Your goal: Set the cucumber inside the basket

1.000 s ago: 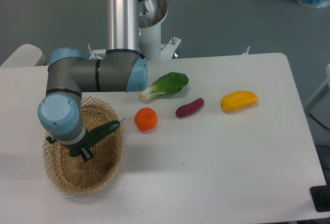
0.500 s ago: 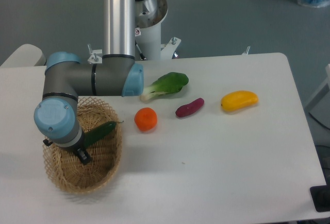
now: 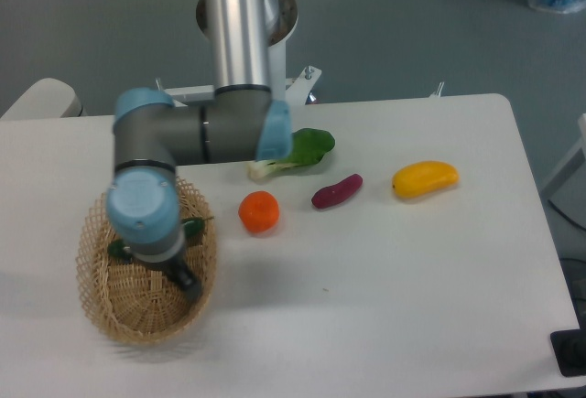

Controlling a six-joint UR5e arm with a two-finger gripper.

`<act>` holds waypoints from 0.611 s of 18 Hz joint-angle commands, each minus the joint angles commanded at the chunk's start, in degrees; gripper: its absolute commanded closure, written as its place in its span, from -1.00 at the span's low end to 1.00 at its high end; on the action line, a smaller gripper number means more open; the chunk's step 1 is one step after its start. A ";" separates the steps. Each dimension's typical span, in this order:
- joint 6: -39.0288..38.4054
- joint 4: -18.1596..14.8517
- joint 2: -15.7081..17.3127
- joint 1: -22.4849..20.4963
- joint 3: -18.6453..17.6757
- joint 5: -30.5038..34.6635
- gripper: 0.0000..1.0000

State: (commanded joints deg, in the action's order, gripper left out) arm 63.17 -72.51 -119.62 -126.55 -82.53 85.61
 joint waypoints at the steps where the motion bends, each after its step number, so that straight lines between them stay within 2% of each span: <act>1: 2.63 0.09 0.00 -1.84 0.00 0.70 -1.00; 4: 10.37 0.26 -0.43 -6.51 0.96 2.54 -1.00; 11: 23.55 0.26 -5.09 -15.65 8.25 3.87 -1.00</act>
State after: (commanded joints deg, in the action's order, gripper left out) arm 86.72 -72.25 -124.71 -142.19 -74.28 89.47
